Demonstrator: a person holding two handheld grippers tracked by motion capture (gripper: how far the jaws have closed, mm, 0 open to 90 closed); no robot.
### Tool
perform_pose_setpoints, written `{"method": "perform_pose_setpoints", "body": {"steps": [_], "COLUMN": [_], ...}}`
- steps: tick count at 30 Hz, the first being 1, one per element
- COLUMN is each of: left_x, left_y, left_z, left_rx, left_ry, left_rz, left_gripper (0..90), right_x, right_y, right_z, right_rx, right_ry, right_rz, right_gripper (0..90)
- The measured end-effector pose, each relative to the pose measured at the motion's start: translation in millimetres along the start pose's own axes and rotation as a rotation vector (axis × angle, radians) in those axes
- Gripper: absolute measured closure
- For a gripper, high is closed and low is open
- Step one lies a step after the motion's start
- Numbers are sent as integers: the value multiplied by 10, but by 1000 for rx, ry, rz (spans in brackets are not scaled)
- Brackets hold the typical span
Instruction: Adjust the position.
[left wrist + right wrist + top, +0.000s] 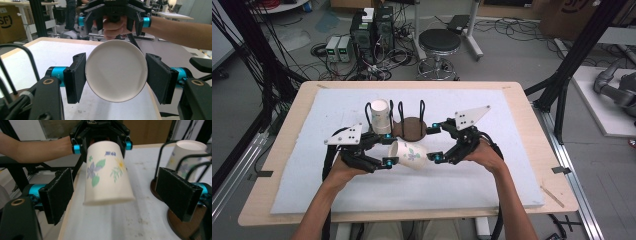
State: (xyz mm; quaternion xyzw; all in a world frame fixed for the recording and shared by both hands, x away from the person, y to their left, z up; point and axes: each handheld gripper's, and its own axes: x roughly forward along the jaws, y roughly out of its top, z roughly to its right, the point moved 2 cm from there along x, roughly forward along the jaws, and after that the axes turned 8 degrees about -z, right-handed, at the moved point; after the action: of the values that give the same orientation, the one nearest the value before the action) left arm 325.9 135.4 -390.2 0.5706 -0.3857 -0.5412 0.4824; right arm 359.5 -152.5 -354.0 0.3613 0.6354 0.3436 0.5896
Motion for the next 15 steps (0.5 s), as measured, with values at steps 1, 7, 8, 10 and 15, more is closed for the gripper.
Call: {"method": "perform_pose_setpoints", "body": {"steps": [1,7,8,10,15], "left_x": [13,55,56,55,45], "left_y": [6,2,-5,-3,4], "left_z": [5,40,43,43,44], "left_rx": [1,8,6,6,8], "left_ry": [-2,-16,-17,-18,-22], "left_rz": [-1,-8,-13,-9,1], "left_gripper": [359,359,359,359,359], "right_x": [26,185,205,240,323], "right_y": [15,51,52,54,40], "right_z": [1,-11,-18,-34,-62], "right_rx": [-3,-21,-25,-27,-27], "right_ry": [2,23,26,29,43], "right_rz": [0,-28,-35,-42,-54], "right_gripper": [155,155,155,155,155]}}
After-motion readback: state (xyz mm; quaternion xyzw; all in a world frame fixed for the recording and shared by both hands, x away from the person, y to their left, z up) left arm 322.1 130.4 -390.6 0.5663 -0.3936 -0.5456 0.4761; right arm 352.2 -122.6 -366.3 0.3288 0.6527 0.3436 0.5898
